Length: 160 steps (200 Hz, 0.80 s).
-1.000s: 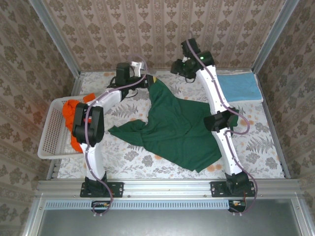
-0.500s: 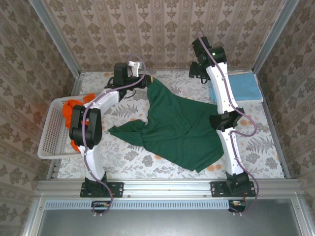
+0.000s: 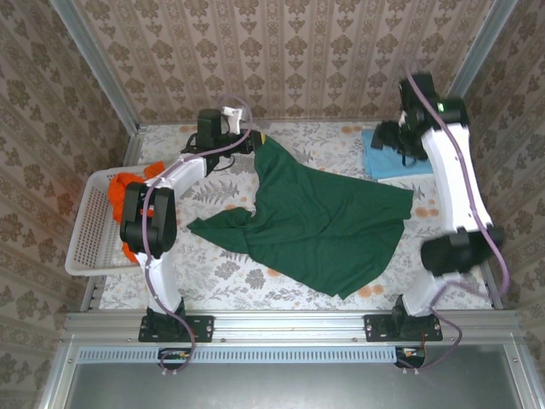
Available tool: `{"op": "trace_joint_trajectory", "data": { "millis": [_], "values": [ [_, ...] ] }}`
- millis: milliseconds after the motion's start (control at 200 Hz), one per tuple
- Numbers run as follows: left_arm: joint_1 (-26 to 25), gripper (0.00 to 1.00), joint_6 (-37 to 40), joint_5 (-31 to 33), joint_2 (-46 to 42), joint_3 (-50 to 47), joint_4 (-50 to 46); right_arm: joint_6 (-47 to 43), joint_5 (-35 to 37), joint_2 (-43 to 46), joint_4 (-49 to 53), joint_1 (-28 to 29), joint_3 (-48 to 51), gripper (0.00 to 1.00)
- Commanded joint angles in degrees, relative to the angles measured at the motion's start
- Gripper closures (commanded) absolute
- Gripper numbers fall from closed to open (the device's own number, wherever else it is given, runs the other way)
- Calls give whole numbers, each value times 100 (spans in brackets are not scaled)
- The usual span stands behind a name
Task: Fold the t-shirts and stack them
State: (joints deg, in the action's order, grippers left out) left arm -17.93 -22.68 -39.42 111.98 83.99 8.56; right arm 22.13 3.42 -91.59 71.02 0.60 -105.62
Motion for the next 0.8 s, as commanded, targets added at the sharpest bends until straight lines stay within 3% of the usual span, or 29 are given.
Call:
{"op": "trace_joint_trajectory", "data": {
  "millis": [0, 100, 190, 375, 535, 795],
  "values": [
    [6, 100, 104, -119, -353, -14, 42, 731, -596, 1491, -2680, -827, 2905, 17],
    [-16, 100, 72, -153, -322, -14, 74, 1076, -781, 2273, -4504, -1443, 5034, 15],
    [-33, 100, 53, -195, -291, -5, 97, 1208, -824, 2138, -5123, -1941, 5746, 19],
    [-62, 100, 123, -224, -247, 64, -8, 1431, -978, 923, -5746, -2267, 5629, 30],
    [-78, 100, 237, -195, -303, 48, -141, 1475, -759, 52, -6313, -2277, 5344, 34],
    [-92, 100, 341, -173, -282, 99, -259, 1228, -571, -1175, -5928, -2158, 4401, 43]
  ]
}}
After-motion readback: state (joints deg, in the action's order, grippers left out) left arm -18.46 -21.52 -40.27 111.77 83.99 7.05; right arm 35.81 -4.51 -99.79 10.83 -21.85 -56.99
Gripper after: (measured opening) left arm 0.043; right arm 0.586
